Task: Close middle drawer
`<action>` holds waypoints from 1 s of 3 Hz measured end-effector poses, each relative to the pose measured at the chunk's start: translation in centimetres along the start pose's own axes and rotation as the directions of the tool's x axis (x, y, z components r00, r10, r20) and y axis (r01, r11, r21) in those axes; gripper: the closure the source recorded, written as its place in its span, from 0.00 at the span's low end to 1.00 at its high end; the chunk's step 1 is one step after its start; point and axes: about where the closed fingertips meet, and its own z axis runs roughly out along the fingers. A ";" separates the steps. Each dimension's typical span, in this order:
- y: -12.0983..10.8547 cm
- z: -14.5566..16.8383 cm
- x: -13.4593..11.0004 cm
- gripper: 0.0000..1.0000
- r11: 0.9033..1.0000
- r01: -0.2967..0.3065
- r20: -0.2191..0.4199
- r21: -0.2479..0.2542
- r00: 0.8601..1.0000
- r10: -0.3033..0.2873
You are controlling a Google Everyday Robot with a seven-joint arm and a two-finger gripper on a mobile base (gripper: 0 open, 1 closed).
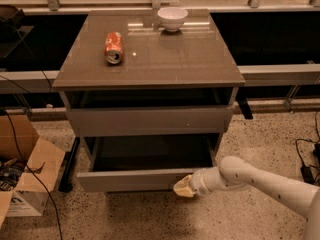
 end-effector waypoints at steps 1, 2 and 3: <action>-1.4 0.0 -0.6 0.71 1.000 0.024 0.030 0.012 0.999 -0.024; -3.1 0.0 -1.4 0.71 0.998 0.050 0.062 0.025 0.997 -0.051; -4.5 0.0 -2.1 0.71 0.997 0.071 0.088 0.036 0.993 -0.074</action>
Offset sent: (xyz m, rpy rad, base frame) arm 0.0702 -0.0098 0.0098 0.0757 -0.1470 0.0022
